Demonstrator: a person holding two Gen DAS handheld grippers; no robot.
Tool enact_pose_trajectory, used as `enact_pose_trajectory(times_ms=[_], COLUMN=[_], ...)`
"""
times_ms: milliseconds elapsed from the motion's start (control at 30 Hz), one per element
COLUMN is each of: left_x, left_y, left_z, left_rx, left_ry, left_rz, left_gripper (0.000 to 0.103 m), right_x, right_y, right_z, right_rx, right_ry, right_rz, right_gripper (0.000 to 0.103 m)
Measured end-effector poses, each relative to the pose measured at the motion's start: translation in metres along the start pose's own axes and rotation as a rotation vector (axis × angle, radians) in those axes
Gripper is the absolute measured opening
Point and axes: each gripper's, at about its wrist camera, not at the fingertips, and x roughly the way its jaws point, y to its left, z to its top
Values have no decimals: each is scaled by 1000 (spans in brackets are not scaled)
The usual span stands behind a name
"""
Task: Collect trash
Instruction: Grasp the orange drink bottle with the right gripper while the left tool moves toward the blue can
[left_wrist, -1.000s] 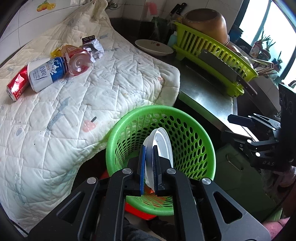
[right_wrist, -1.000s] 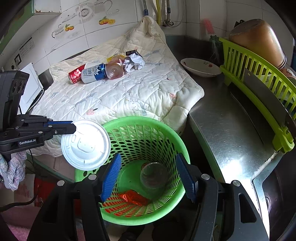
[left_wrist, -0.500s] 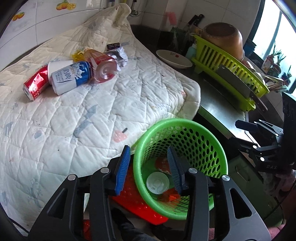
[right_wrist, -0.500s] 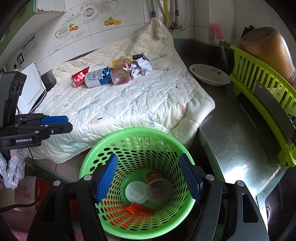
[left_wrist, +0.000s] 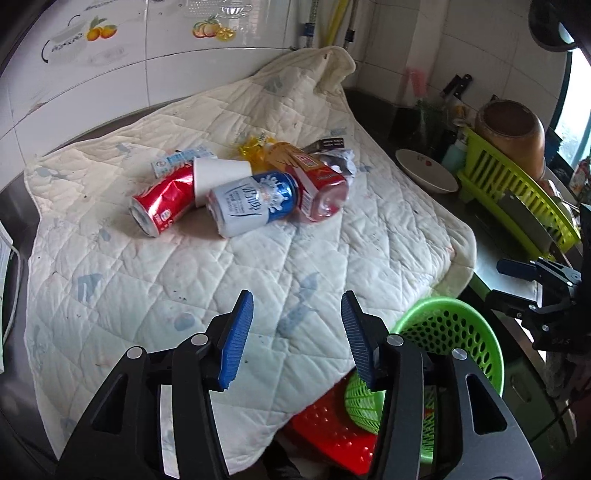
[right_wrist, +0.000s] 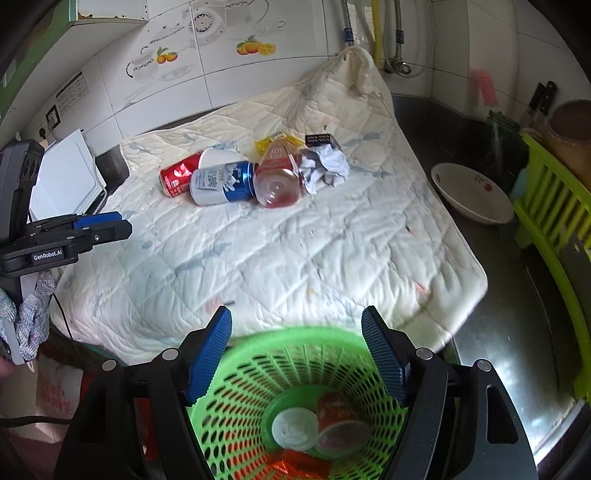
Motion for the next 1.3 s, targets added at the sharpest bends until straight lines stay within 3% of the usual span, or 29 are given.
enact_pose_trajectory(times_ms=[700, 1300], left_x=[12, 24], left_y=[95, 134], left_z=[62, 82], left_rx=[-60, -86], left_ry=[-52, -49], left_rz=[114, 147], left_gripper=[61, 61], right_x=[106, 196], right_y=[29, 27], right_z=[129, 201], right_rx=[-97, -61], right_ry=[38, 128], right_rz=[19, 23], right_gripper=[73, 69])
